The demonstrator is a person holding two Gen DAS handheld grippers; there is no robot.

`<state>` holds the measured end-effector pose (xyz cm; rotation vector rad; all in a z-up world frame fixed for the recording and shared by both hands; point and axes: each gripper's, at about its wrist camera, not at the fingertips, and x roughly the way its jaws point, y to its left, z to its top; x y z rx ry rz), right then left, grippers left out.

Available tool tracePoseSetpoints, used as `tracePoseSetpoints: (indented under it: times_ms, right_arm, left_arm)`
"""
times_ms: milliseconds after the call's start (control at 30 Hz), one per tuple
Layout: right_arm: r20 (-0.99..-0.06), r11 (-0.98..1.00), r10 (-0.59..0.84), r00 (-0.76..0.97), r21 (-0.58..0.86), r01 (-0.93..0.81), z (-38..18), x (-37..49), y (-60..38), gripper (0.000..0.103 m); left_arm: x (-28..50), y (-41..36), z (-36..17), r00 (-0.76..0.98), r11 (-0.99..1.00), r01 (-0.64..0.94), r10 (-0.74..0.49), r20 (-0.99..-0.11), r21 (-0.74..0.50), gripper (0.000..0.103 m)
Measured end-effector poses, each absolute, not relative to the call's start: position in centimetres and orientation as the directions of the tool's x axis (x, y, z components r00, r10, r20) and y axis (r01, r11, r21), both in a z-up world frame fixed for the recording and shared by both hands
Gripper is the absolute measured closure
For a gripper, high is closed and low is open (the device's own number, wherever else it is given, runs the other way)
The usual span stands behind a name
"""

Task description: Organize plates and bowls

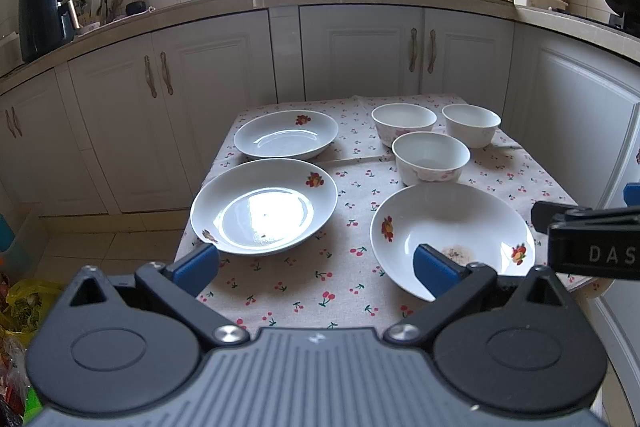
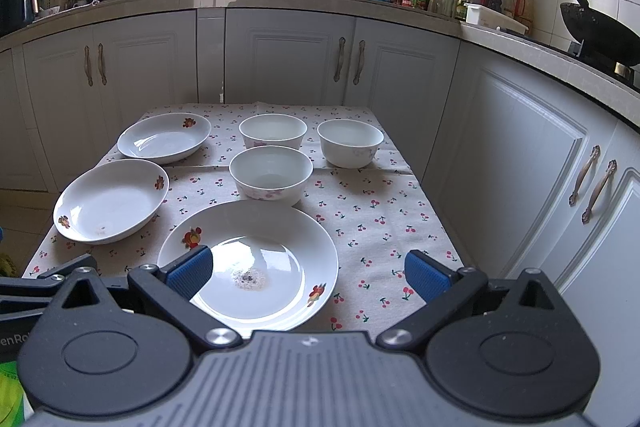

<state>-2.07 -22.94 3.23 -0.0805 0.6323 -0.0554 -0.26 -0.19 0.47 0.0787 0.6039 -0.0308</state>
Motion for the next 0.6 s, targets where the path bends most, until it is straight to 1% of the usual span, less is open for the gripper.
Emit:
tracePoseSetpoints:
  times_ms: [433,600]
  right_arm:
    - [-0.588,0.995,-0.076,0.805,-0.094,0.025,3.24,-2.04,-22.94,0.0]
    - [-0.588,0.994,-0.064,0.806,-0.111,-0.002,3.27,-1.42,-22.58,0.0]
  left_arm:
    - [-0.27,-0.17,0.48,0.824,0.997,0.052,-0.006,-0.567,0.065,0.001]
    - [-0.01,-0.06,0.35,0.824,0.997,0.05,-0.006,-0.566,0.063,0.001]
